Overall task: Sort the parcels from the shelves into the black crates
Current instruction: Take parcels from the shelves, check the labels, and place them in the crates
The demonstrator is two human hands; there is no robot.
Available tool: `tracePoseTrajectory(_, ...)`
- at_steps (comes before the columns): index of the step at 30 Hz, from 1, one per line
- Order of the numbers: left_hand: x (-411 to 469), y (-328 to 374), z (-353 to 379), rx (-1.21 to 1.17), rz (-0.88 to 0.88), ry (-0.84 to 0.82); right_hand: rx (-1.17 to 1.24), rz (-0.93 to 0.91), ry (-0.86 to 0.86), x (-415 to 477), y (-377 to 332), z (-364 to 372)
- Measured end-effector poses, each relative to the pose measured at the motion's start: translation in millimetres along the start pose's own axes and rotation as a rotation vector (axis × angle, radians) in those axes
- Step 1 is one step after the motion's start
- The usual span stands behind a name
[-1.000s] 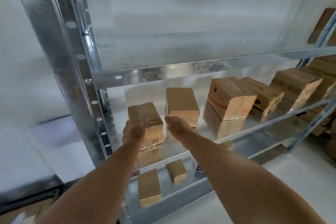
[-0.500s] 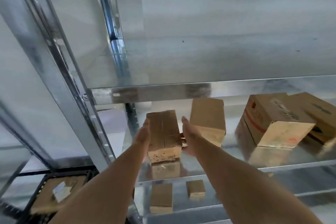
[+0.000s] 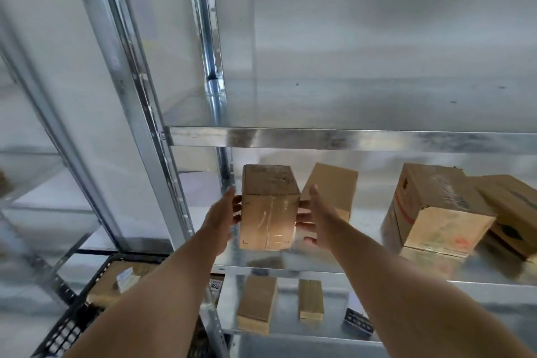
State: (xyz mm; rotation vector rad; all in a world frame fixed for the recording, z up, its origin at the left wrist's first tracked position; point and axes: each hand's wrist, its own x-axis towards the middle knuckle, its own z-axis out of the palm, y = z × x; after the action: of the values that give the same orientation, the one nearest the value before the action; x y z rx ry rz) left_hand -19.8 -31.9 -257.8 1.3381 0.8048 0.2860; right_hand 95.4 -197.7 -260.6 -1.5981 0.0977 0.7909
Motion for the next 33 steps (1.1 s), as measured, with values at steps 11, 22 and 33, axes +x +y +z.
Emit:
tracePoseTrajectory(11,-40,11,4,-0.072,0.079,-0.049,0.139,-0.082,-0.150,-26,4,-17)
tracePoseTrajectory(22,-66,26,13,-0.045,0.112,-0.091,0.177,-0.123,-0.166,-45,-4,-27)
tracePoseTrajectory(33,-86,20,2,0.000,0.124,-0.134,0.211,-0.141,-0.170,-60,7,-16)
